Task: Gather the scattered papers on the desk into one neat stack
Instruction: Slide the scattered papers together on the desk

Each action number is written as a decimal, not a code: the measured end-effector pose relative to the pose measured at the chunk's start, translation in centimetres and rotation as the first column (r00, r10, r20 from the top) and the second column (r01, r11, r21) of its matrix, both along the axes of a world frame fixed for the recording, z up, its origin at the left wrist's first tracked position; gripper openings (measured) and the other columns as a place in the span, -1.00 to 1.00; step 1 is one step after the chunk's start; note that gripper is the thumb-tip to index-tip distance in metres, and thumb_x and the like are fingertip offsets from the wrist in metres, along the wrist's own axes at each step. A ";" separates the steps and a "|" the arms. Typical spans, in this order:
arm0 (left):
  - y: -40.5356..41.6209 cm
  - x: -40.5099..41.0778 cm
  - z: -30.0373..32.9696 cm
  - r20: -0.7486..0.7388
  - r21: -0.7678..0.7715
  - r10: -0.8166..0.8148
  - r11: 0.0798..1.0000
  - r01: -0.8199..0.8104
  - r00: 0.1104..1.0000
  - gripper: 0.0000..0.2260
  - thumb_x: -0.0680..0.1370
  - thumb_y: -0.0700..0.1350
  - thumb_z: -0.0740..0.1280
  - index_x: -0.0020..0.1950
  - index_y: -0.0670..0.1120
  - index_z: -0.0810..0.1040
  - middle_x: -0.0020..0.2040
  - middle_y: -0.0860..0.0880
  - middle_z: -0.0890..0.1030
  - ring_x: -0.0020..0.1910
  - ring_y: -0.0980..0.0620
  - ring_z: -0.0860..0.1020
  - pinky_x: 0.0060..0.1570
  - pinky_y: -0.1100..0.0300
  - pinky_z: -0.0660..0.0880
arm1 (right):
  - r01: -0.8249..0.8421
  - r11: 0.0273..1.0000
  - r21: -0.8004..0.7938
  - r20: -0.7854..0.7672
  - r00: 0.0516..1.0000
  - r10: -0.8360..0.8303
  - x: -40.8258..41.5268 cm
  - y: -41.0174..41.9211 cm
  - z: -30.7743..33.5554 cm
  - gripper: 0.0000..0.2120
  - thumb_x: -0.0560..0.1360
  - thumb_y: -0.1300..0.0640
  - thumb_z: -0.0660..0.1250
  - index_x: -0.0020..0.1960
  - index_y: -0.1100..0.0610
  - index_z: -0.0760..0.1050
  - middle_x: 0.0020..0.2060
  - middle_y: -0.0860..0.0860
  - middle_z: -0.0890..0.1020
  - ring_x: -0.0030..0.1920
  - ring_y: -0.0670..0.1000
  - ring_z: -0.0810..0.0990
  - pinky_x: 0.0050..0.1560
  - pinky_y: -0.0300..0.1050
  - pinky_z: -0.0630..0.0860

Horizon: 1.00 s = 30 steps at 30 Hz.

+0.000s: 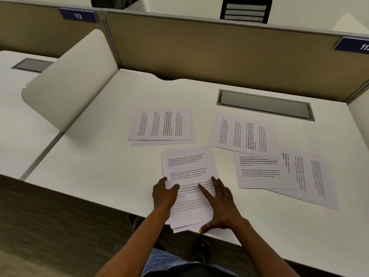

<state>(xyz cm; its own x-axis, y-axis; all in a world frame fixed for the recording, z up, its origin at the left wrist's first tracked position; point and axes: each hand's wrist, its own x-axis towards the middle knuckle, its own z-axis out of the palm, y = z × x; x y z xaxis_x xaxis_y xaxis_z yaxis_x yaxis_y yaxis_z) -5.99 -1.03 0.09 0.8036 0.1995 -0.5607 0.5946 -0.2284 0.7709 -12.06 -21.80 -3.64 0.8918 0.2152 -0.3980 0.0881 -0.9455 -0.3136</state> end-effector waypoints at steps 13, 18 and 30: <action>-0.2 -2.2 -0.6 0.073 0.082 -0.005 0.997 -0.001 0.997 -0.40 0.54 -0.03 0.41 0.54 -0.01 0.27 0.47 -0.09 0.37 0.43 -0.07 0.39 0.40 -0.03 0.38 | 0.056 0.995 0.083 0.144 0.987 -0.068 -0.7 0.4 -1.7 0.22 0.10 -0.63 0.26 0.56 -0.22 -0.25 0.54 0.06 -0.38 0.50 0.12 -0.50 0.51 0.25 -0.32; -0.3 -2.4 -0.9 0.075 0.085 -0.005 0.996 -0.001 0.997 -0.40 0.54 -0.04 0.41 0.54 -0.01 0.26 0.48 -0.08 0.37 0.43 -0.06 0.38 0.41 -0.01 0.37 | 0.144 0.984 0.108 0.205 0.965 -0.164 -0.8 1.6 -2.0 0.12 0.18 -0.63 0.20 0.57 -0.21 -0.15 0.58 0.05 -0.23 0.56 0.12 -0.34 0.52 0.28 -0.23; 0.2 -2.5 -1.7 0.085 0.152 -0.084 0.986 0.070 0.993 -0.40 0.54 -0.03 0.41 0.54 -0.02 0.28 0.48 -0.08 0.38 0.44 -0.06 0.38 0.44 -0.04 0.35 | 0.115 0.989 0.093 0.220 0.966 -0.133 -1.1 1.2 -2.2 0.09 0.21 -0.67 0.12 0.58 -0.19 -0.10 0.58 0.02 -0.24 0.56 0.07 -0.35 0.52 0.25 -0.21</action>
